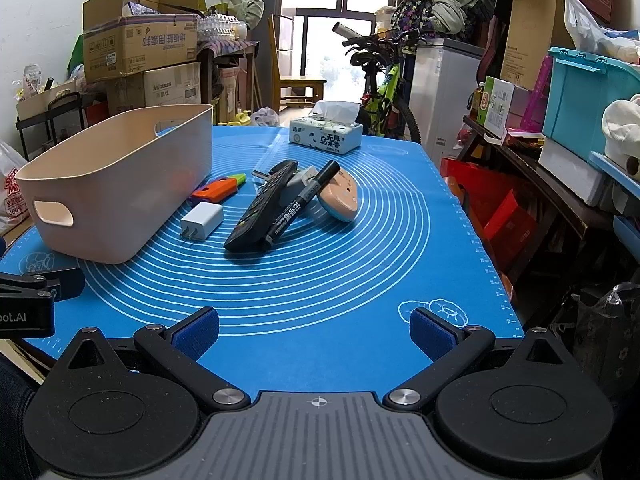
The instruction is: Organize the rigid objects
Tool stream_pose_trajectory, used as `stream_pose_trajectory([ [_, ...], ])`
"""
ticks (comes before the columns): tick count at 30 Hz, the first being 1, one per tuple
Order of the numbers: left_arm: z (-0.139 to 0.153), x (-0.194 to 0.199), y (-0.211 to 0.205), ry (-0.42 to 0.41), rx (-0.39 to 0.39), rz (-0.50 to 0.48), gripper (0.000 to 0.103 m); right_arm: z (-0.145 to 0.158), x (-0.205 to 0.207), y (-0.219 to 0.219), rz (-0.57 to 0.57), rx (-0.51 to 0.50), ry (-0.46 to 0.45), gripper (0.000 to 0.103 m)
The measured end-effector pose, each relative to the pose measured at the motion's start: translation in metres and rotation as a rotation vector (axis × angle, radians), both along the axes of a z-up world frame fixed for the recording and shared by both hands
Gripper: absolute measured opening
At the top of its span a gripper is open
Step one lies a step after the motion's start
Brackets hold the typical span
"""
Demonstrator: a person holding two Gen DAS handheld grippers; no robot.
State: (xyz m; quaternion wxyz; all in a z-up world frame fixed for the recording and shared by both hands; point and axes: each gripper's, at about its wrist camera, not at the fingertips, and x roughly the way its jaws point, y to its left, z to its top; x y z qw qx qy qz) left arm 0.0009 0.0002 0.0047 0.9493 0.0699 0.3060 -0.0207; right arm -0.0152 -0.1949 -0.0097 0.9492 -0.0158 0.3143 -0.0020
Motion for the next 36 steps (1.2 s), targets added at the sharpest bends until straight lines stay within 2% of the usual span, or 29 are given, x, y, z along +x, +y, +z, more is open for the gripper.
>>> stream_pose_trajectory([
  [14, 0.003, 0.011, 0.0, -0.027, -0.011, 0.009, 0.103, 0.012, 0.007, -0.01, 0.003, -0.001, -0.036, 0.101],
  [21, 0.005, 0.029, -0.015, -0.058, -0.004, -0.014, 0.103, 0.017, 0.028, -0.026, 0.002, 0.02, -0.059, 0.101],
  [30, -0.001, 0.062, -0.04, -0.058, -0.023, -0.035, 0.103, 0.023, 0.06, -0.038, 0.016, -0.024, -0.092, 0.101],
  [36, -0.007, 0.078, -0.056, -0.051, -0.013, -0.054, 0.103, 0.015, 0.083, -0.049, 0.018, -0.006, -0.075, 0.101],
])
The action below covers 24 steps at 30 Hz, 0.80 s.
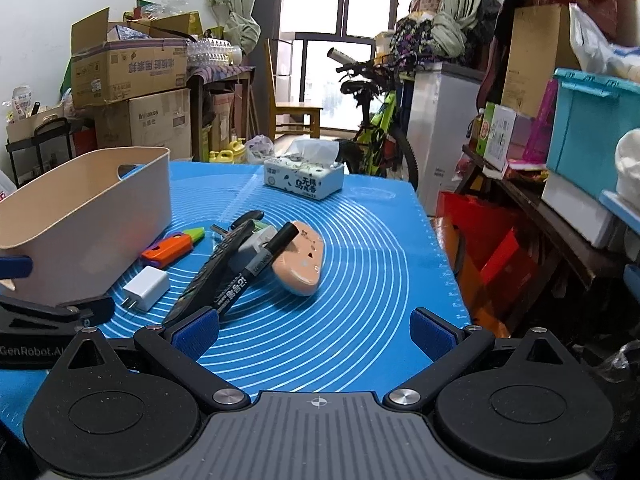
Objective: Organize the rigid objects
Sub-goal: 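Reach the right tool to the black marker and close on it while the left tool moves over the basket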
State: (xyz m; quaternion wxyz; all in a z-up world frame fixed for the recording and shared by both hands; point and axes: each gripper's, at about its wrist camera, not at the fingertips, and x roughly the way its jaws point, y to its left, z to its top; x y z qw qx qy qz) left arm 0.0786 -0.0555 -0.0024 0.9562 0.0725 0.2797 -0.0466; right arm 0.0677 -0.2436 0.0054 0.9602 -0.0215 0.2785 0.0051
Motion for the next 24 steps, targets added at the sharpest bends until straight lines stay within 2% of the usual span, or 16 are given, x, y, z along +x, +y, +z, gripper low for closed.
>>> stream_pose_trajectory([
  [6, -0.002, 0.007, -0.005, 0.011, -0.004, -0.012, 0.103, -0.008, 0.016, -0.005, 0.006, 0.001, 0.01, 0.101],
  [10, 0.007, 0.006, -0.004, 0.005, -0.031, -0.031, 0.103, -0.009, 0.022, -0.006, 0.012, 0.0, 0.01, 0.101],
  [16, 0.038, 0.002, -0.003, -0.077, -0.035, -0.051, 0.103, -0.003, 0.024, -0.007, 0.013, 0.001, 0.004, 0.101],
  [20, 0.058, 0.009, 0.01, -0.126, -0.03, -0.008, 0.103, 0.002, 0.03, -0.004, 0.009, -0.012, -0.008, 0.101],
  [24, 0.066, 0.027, 0.032, -0.128, 0.018, 0.051, 0.103, 0.006, 0.041, 0.0, 0.012, -0.004, -0.008, 0.101],
])
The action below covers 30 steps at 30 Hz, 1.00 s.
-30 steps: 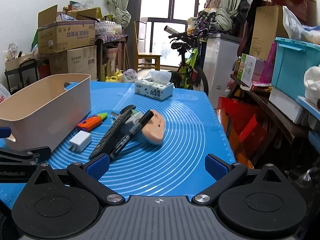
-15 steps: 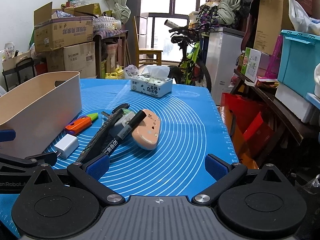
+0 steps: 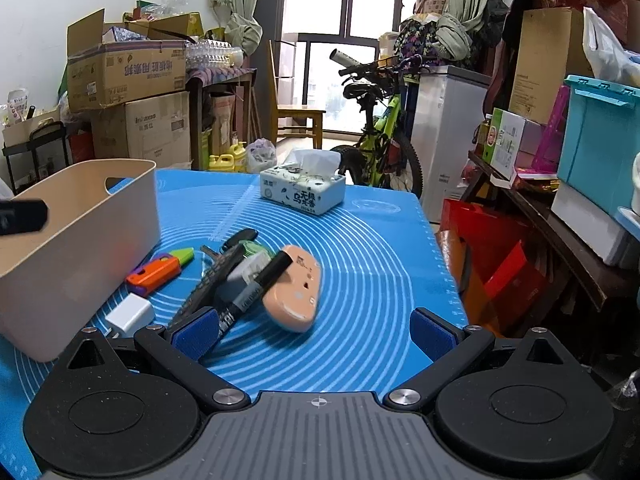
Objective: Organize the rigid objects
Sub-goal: 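Reach the right tool to the black marker and close on it while the left tool moves over the basket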
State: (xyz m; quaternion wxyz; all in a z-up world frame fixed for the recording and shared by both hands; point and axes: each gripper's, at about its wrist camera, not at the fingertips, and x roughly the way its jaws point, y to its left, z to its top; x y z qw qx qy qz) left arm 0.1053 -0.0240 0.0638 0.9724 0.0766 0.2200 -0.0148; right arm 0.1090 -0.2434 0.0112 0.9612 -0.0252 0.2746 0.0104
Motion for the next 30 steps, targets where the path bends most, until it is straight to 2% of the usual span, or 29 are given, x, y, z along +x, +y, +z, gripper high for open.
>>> stream_pose_trajectory([
  [3, -0.001, 0.012, 0.021, 0.004, 0.025, 0.047, 0.103, 0.0, 0.01, 0.007, 0.008, 0.026, 0.012, 0.101],
  [11, -0.004, 0.039, 0.081, 0.046, -0.023, 0.093, 0.102, -0.012, 0.034, 0.038, 0.018, 0.042, 0.05, 0.101],
  [16, -0.009, 0.048, 0.11, 0.053, -0.023, 0.172, 0.102, -0.019, 0.045, 0.05, 0.005, 0.028, 0.07, 0.101],
  [20, -0.016, 0.056, 0.131, 0.09, -0.01, 0.231, 0.102, -0.021, 0.051, 0.053, -0.012, 0.031, 0.077, 0.1],
  [24, -0.023, 0.059, 0.146, 0.132, -0.009, 0.237, 0.101, -0.024, 0.056, 0.052, -0.026, 0.032, 0.089, 0.098],
  [27, -0.029, 0.063, 0.151, 0.174, -0.008, 0.238, 0.094, -0.026, 0.058, 0.05, -0.04, 0.044, 0.099, 0.098],
  [29, -0.033, 0.065, 0.154, 0.199, -0.019, 0.231, 0.085, -0.027, 0.058, 0.05, -0.047, 0.045, 0.102, 0.097],
  [30, -0.034, 0.066, 0.157, 0.211, -0.027, 0.228, 0.085, -0.028, 0.059, 0.049, -0.049, 0.043, 0.103, 0.097],
])
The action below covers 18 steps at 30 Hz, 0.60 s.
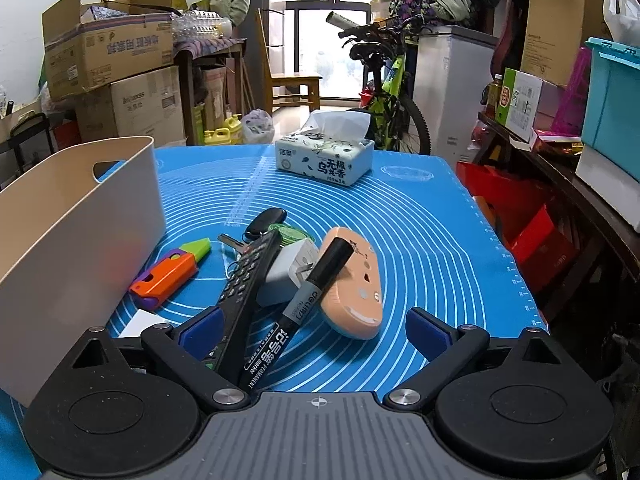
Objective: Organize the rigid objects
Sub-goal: 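Reach the right tool to the black marker and close on it while the left tool moves over the basket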
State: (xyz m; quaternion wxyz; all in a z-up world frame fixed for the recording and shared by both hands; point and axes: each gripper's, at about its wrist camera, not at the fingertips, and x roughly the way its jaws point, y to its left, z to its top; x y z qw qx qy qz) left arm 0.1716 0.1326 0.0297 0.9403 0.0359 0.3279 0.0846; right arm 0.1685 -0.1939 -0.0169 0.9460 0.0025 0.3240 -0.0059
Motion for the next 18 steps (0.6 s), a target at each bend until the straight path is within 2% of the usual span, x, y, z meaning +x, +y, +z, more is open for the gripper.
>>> stream_pose_trajectory([
  [3, -0.005, 0.003, 0.008, 0.031, -0.026, 0.0, 0.082, -0.003, 0.004, -0.001, -0.005, -0.001, 0.005, 0.094],
  [6, -0.01, 0.006, 0.013, 0.06, -0.053, -0.008, 0.07, -0.004, 0.012, -0.002, -0.003, 0.019, 0.022, 0.088],
  [7, -0.011, 0.007, 0.015, 0.069, -0.059, -0.007, 0.063, -0.005, 0.014, -0.002, -0.006, 0.022, 0.025, 0.086],
  [8, -0.013, 0.008, 0.016, 0.076, -0.065, -0.006, 0.055, -0.006, 0.018, -0.002, -0.013, 0.025, 0.032, 0.084],
  [10, -0.015, 0.009, 0.019, 0.087, -0.068, -0.001, 0.048, -0.008, 0.025, -0.003, -0.024, 0.049, 0.054, 0.077],
  [12, -0.017, 0.008, 0.02, 0.094, -0.066, 0.001, 0.04, -0.011, 0.031, -0.005, -0.037, 0.091, 0.088, 0.065],
  [13, -0.018, 0.009, 0.02, 0.098, -0.066, 0.004, 0.032, -0.013, 0.033, -0.007, -0.042, 0.11, 0.101, 0.062],
  [15, -0.019, 0.009, 0.022, 0.104, -0.081, -0.006, 0.027, -0.017, 0.035, -0.008, -0.058, 0.142, 0.12, 0.053],
  [18, -0.019, 0.008, 0.02, 0.104, -0.088, -0.026, 0.017, -0.021, 0.037, -0.008, -0.066, 0.166, 0.128, 0.049],
])
